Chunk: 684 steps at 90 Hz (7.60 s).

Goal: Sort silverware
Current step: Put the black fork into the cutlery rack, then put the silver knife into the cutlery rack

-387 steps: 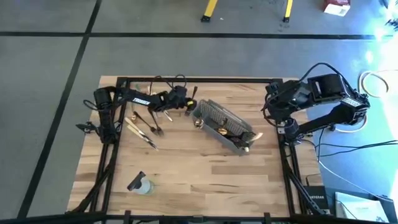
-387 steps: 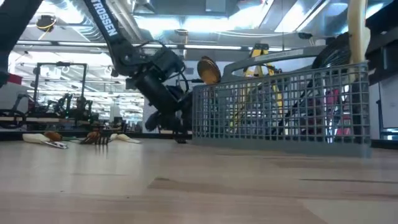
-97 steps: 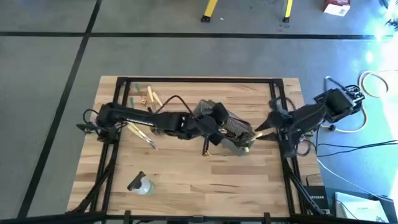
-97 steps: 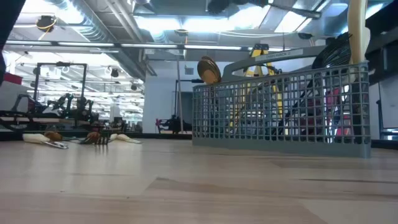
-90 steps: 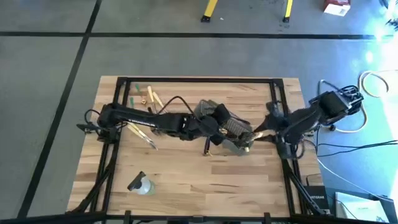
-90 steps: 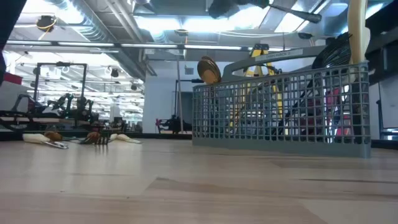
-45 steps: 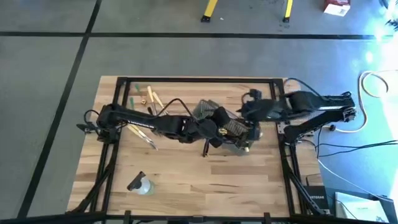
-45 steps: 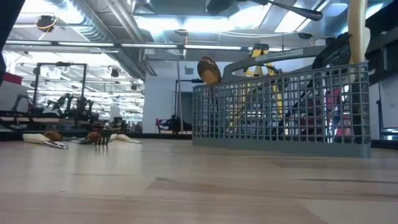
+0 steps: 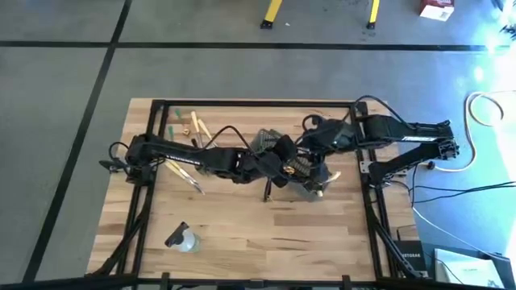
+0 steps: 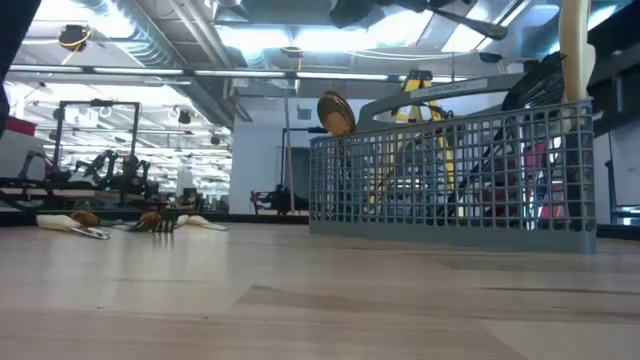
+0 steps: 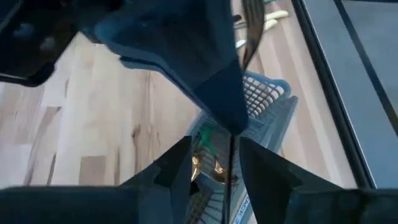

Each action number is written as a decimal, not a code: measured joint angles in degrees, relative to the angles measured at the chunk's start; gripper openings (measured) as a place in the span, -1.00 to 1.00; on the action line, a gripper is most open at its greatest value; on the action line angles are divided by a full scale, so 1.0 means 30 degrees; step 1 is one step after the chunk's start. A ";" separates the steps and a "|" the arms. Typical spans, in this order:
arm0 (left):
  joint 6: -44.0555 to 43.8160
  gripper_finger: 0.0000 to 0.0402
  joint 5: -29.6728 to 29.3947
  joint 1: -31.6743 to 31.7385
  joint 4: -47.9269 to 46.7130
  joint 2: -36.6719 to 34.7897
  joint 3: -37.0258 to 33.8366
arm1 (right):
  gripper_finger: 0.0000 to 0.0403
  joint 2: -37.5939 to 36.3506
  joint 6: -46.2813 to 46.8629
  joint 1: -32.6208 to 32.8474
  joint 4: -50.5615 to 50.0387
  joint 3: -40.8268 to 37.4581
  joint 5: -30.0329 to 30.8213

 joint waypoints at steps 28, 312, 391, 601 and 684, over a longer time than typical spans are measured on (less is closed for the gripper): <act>0.0305 -1.00 -0.0114 -0.0028 -0.0029 -0.0001 -0.0029 | -0.76 0.0575 0.0808 -0.0007 -0.0198 0.0015 -0.0571; -2.4518 -1.00 1.4322 0.2688 1.4561 -0.2127 -0.8868 | -1.00 -1.0627 -0.3398 -0.0962 2.9937 -2.3146 -0.7306; -2.6501 -1.00 1.3721 0.2632 1.5112 -0.2150 -0.8859 | -0.98 -0.9374 -0.1826 -0.0933 2.9524 -2.3045 -0.2931; -2.7656 -1.00 1.4812 0.2557 1.6556 -0.2128 -0.8837 | -0.94 -1.2364 0.1834 -0.0933 2.1229 -2.0534 -0.3968; -2.4603 -1.00 0.9831 0.1719 1.2343 -0.6355 -1.1455 | -0.53 -1.9447 0.2054 -0.0947 1.8627 -2.0518 -0.3733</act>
